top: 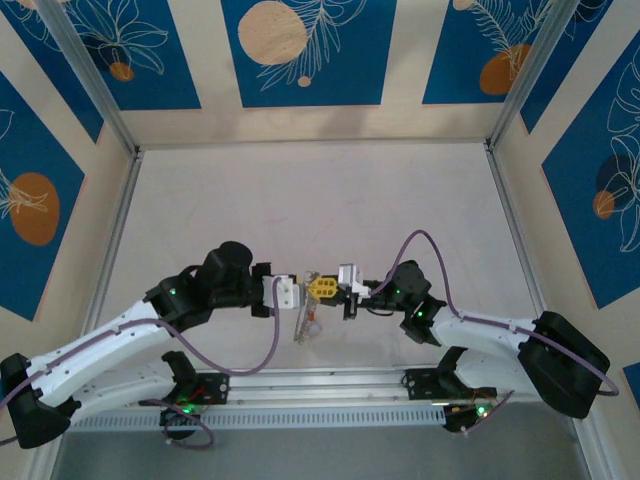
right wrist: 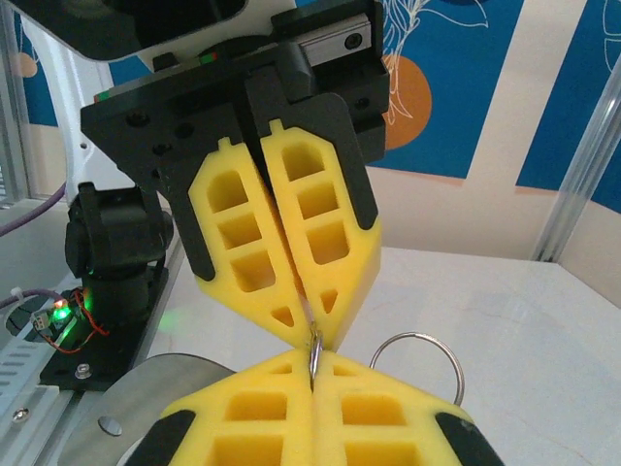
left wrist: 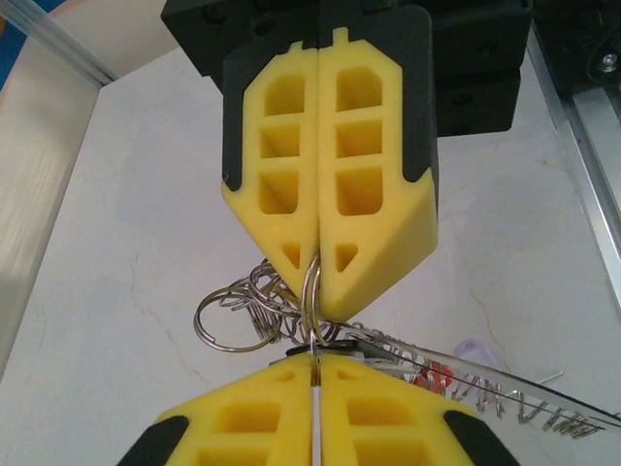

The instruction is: Put the keys on the keyring

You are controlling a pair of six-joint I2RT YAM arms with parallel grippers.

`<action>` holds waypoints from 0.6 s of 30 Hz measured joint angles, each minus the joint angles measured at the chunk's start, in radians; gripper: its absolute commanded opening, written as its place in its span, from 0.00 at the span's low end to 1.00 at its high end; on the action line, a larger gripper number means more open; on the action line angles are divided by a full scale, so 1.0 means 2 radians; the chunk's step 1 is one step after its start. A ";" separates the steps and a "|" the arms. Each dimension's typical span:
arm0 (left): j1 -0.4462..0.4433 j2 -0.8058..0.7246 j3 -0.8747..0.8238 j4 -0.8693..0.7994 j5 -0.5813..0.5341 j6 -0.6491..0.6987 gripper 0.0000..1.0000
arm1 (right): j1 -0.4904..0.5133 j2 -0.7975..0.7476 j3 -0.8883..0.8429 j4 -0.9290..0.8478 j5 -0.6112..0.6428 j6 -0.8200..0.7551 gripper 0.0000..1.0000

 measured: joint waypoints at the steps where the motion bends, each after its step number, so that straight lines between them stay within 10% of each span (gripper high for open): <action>1: 0.000 0.001 0.000 0.000 0.000 0.000 0.07 | 0.000 0.000 0.000 0.000 0.000 0.000 0.00; 18: 0.002 0.024 0.000 0.001 0.000 0.001 0.00 | -0.004 0.013 0.000 -0.004 0.001 0.009 0.00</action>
